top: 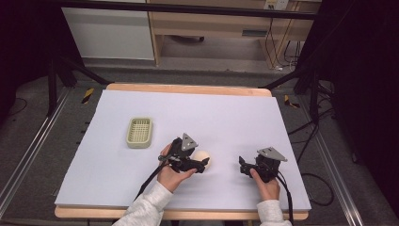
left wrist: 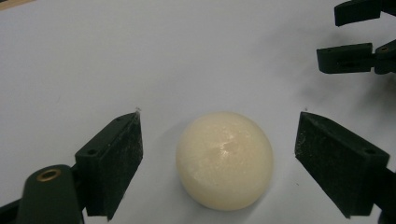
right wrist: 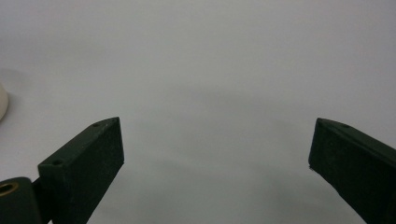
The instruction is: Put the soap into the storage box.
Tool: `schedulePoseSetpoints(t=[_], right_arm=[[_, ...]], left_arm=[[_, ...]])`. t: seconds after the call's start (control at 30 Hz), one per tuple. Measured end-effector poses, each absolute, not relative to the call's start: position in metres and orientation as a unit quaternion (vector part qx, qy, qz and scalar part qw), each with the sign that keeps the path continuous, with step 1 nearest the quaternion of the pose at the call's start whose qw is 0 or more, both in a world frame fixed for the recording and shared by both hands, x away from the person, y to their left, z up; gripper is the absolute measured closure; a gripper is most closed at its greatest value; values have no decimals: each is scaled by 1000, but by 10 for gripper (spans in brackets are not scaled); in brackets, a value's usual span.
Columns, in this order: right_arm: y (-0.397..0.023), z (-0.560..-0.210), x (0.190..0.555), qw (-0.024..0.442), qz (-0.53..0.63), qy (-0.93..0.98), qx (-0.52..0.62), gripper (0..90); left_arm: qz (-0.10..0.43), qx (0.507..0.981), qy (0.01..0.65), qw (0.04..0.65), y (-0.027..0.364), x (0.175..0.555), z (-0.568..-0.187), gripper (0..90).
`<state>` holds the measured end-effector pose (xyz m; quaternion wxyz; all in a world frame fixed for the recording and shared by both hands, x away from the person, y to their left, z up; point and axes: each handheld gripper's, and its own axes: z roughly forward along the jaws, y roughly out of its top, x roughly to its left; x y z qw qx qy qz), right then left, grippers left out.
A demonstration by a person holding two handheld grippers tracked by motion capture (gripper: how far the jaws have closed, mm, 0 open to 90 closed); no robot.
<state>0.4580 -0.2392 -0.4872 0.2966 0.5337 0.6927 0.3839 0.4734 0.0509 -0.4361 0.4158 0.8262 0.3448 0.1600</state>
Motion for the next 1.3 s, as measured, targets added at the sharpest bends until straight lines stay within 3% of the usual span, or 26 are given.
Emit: schedulePoseSetpoints(t=[1.3], right_arm=[[-239, -487, 458, 298, 384, 693, 532, 37]], left_arm=[[141, 846, 355, 372, 33, 482, -468, 152]])
